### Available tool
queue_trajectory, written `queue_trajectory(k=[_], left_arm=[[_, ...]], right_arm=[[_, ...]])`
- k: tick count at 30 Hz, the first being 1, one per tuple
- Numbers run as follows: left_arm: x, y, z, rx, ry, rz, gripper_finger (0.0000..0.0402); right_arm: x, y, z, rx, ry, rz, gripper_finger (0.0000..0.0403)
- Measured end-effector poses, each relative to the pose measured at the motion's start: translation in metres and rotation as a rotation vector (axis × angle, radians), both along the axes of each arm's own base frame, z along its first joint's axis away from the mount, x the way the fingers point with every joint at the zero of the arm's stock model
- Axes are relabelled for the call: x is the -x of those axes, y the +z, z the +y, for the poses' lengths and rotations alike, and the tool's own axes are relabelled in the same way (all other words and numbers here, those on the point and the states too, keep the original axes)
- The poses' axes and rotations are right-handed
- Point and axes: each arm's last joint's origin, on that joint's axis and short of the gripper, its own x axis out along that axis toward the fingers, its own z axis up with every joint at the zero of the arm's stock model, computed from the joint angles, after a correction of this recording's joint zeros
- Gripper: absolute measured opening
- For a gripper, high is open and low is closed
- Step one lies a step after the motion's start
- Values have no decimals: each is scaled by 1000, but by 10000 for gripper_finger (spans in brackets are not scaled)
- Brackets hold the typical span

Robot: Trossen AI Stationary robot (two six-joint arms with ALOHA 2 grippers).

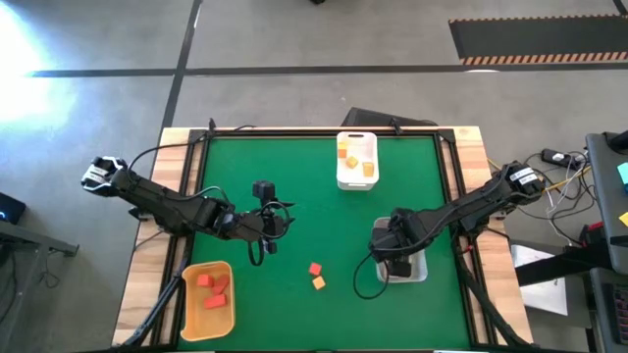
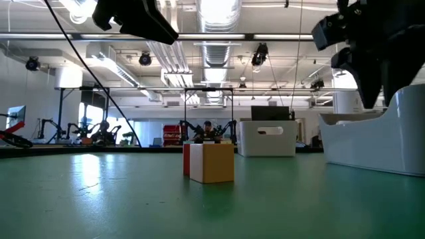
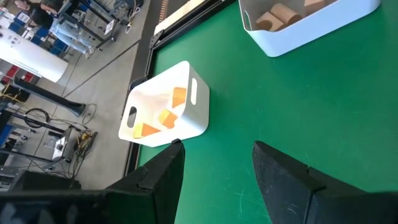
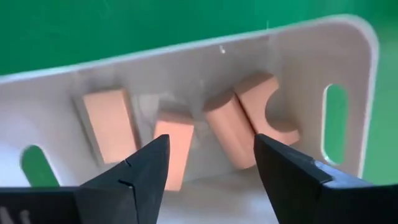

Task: Sort & place blocks by color
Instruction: Put the orange block into the yellow bin

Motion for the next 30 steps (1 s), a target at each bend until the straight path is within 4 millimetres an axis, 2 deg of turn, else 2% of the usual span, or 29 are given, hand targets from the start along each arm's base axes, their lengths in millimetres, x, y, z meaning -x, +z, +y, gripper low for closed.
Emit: queue_trajectory(k=[5,10,16,22,30], left_arm=[[-1,1,0,5,0,-13,173],[-3,4,-1,25,-3,-58,173],[-12,-2,-6,104,-29,-80,173],[-26,-28,-18,274,-81,-2,173],[-55,-71,-42,487,-303,98,173]], right_arm=[[-8,11,1,70,9,-163,225],[-19,12,9,108,138,-456,224],[-25,15,10,159,252,-708,218],[-25,24,9,190,345,-904,212],[-21,25,8,216,415,-1064,212]])
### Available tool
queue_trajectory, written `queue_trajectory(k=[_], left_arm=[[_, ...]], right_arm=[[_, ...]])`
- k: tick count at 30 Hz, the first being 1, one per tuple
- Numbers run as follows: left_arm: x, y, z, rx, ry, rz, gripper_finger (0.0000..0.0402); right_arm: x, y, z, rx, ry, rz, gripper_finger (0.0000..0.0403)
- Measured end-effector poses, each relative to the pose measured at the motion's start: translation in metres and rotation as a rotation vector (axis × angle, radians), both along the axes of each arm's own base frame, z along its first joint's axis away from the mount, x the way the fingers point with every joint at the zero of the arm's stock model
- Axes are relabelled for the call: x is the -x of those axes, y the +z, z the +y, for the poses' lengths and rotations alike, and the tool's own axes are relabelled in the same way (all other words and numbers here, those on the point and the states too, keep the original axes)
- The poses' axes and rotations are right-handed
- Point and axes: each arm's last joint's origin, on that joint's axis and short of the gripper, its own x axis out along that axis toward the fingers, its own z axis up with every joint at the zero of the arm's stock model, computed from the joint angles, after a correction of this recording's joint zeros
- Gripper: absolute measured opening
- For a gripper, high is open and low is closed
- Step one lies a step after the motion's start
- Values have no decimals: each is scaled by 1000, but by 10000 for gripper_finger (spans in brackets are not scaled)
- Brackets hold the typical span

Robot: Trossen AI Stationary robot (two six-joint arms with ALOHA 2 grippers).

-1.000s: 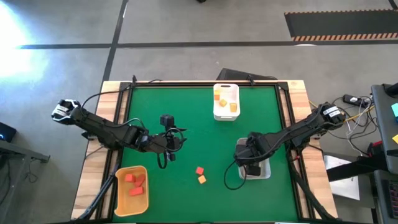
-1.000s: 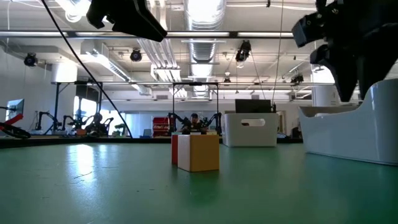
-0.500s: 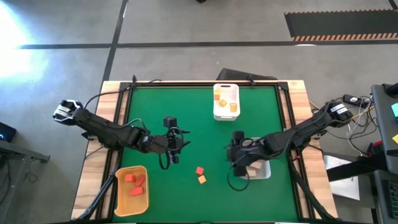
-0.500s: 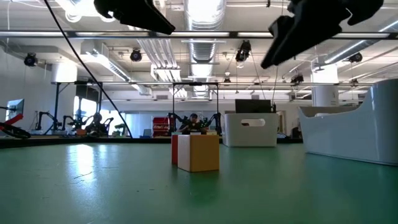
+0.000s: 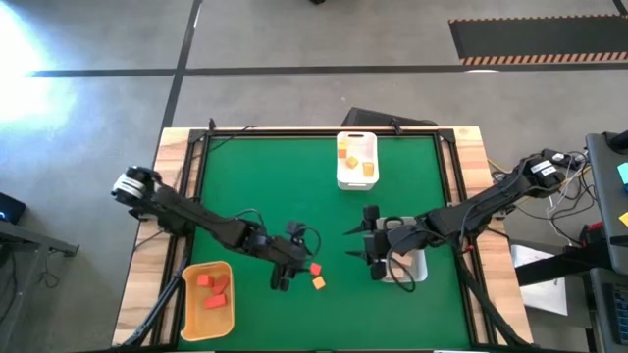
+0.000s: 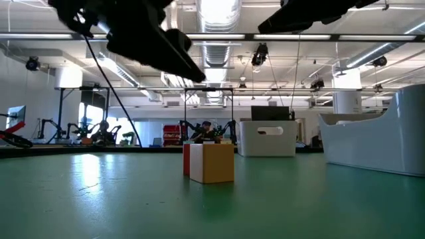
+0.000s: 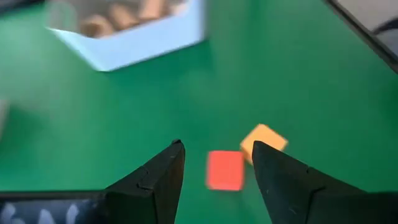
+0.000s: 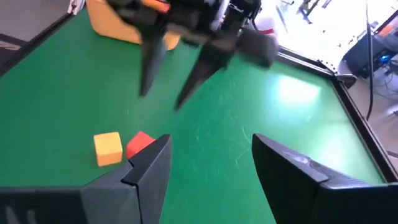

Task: Sort & place blocks by color
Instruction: Put the orange block into the yellow bin

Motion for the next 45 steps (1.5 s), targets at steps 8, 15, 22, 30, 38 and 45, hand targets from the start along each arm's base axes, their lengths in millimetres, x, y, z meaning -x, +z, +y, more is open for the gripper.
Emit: queue_trajectory(k=[8,15,22,30,38,45], left_arm=[[-20,-51,-8,-4,-18,110,173],[-26,-62,-9,50,-11,119,173],[-28,-66,-9,56,-10,102,173],[-29,-65,-9,36,-34,68,173],[-30,-64,-8,15,-28,50,173],[-31,-68,-4,11,-30,57,173]], right_arm=[[-1,-8,1,-11,1,17,212],[-1,-8,1,2,8,17,212],[-1,-9,1,4,8,18,212],[-1,-9,1,4,8,20,212],[-1,-9,1,4,8,20,212],[-1,-9,1,4,8,20,212]])
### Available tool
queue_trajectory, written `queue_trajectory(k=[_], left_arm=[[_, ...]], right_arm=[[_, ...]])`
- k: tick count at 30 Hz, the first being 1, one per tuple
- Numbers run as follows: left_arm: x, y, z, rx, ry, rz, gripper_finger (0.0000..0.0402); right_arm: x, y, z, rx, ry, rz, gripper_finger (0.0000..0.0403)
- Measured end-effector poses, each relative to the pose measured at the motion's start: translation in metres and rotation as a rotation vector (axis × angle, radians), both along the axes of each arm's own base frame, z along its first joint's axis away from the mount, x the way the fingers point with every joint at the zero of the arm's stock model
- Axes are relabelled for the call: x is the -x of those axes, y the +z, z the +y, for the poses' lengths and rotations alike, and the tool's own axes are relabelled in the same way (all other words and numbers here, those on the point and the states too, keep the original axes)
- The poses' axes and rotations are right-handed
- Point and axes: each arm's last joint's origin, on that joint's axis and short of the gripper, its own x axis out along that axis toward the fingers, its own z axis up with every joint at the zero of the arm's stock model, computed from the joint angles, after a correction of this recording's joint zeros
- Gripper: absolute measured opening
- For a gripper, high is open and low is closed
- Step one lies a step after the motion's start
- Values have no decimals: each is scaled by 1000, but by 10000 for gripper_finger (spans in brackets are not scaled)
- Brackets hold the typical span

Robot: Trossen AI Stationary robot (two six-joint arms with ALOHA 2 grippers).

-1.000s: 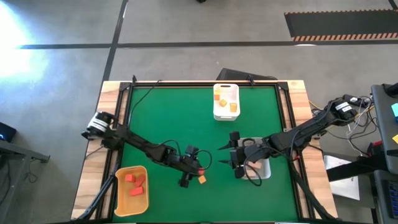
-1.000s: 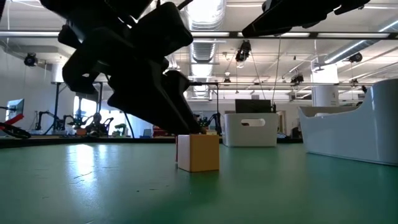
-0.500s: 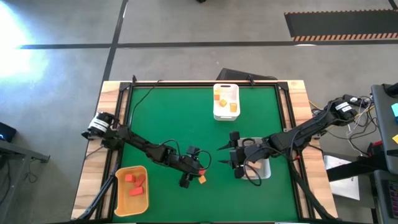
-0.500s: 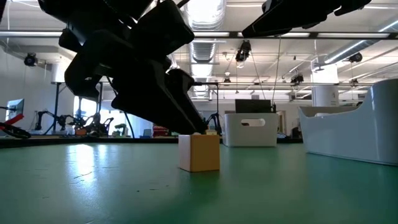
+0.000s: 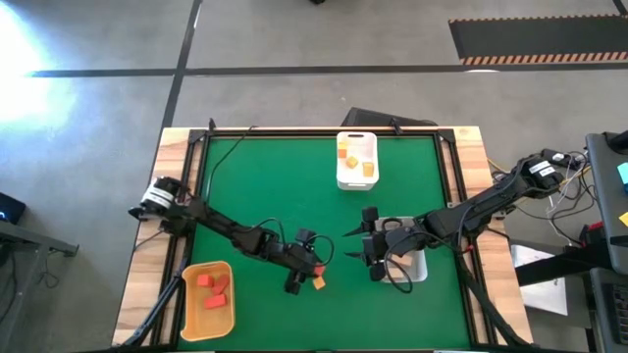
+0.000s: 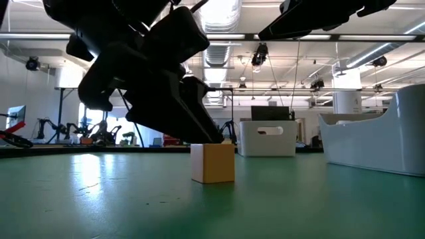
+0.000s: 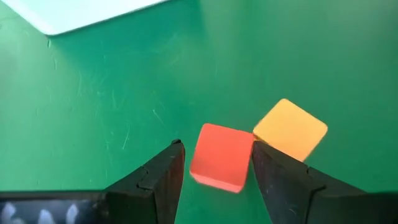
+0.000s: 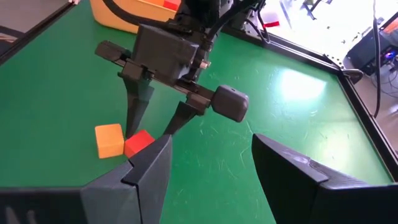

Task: Sort & place blocks by color
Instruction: Put the orange block into the yellow bin

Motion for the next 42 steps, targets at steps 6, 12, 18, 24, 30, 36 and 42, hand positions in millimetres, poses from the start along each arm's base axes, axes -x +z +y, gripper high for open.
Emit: queue_trajectory(k=[6,12,18,24,30,36,42], left_arm=[[-5,-7,4,45,-18,-3,178],[-6,-10,7,49,-19,9,213],[-5,-11,7,51,-30,15,229],[-5,-11,6,49,-23,15,139],[-3,-5,7,46,-21,28,116],[6,31,6,56,55,41,116],[28,94,-12,179,115,105,116]], right_arm=[[0,0,0,0,0,1,212],[0,0,0,-11,-6,1,212],[0,0,0,-14,-7,1,212],[0,0,0,-13,-7,1,212],[0,0,0,-14,-7,1,212],[0,0,0,-14,-8,1,212],[0,0,0,-16,-9,1,211]])
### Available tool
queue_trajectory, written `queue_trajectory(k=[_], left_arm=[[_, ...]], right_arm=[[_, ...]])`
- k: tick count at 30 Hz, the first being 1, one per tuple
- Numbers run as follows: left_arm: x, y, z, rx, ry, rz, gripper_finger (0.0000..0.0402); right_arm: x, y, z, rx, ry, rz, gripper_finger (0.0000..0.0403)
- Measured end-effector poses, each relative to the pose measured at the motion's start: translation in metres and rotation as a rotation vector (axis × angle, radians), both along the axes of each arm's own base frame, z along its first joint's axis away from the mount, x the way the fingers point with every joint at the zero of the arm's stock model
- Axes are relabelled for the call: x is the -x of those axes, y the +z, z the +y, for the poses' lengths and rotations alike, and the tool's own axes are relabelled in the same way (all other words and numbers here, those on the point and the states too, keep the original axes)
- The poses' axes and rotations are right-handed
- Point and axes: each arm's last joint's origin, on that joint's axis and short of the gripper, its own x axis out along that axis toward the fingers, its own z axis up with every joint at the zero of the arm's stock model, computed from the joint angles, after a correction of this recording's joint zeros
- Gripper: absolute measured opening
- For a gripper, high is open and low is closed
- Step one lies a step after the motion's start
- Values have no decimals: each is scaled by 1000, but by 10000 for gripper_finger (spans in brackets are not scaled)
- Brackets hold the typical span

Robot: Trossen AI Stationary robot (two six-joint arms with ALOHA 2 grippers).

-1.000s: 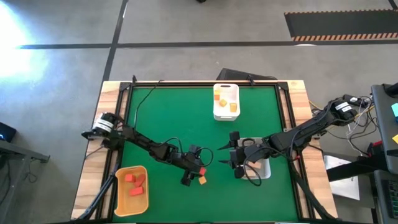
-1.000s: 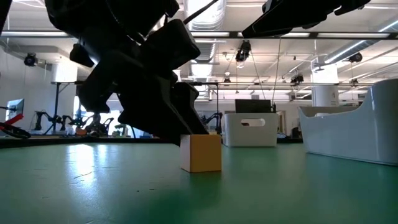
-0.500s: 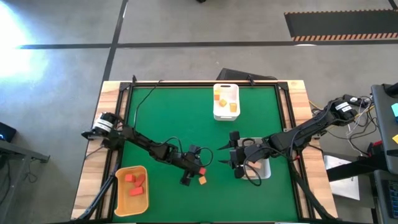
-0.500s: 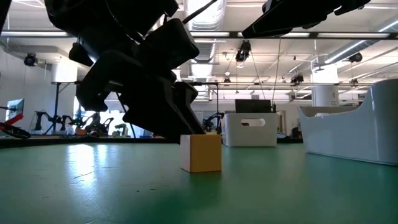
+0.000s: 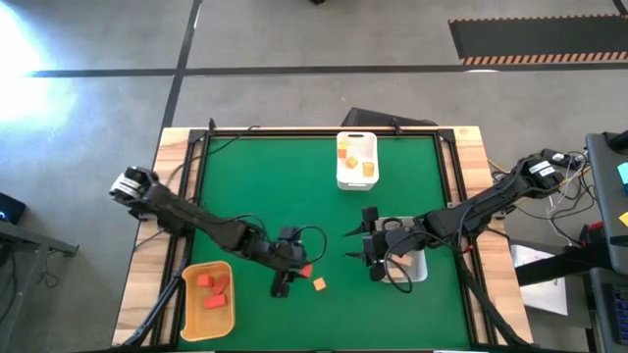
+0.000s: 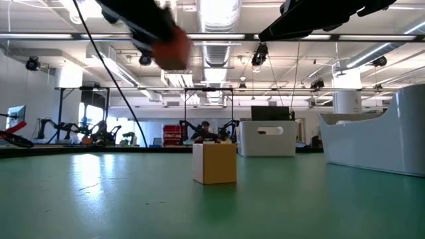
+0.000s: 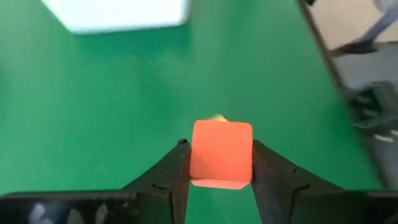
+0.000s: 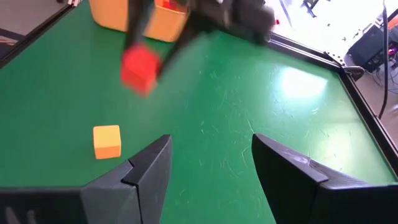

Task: Sort & place blocks by color
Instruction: Put the orange block into the yellow bin

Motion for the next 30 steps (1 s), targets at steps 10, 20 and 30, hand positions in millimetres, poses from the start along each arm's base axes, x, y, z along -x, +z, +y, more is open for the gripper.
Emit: queue_trajectory(k=[10,20,30], left_arm=[[96,62,-28,199,449,773,116],[135,21,-68,263,524,1147,116],[133,-28,-84,218,475,1339,143]], right_arm=[[2,-4,-1,-9,-6,13,211],[1,-4,0,-13,-8,8,211],[1,-4,0,-11,-6,4,211]])
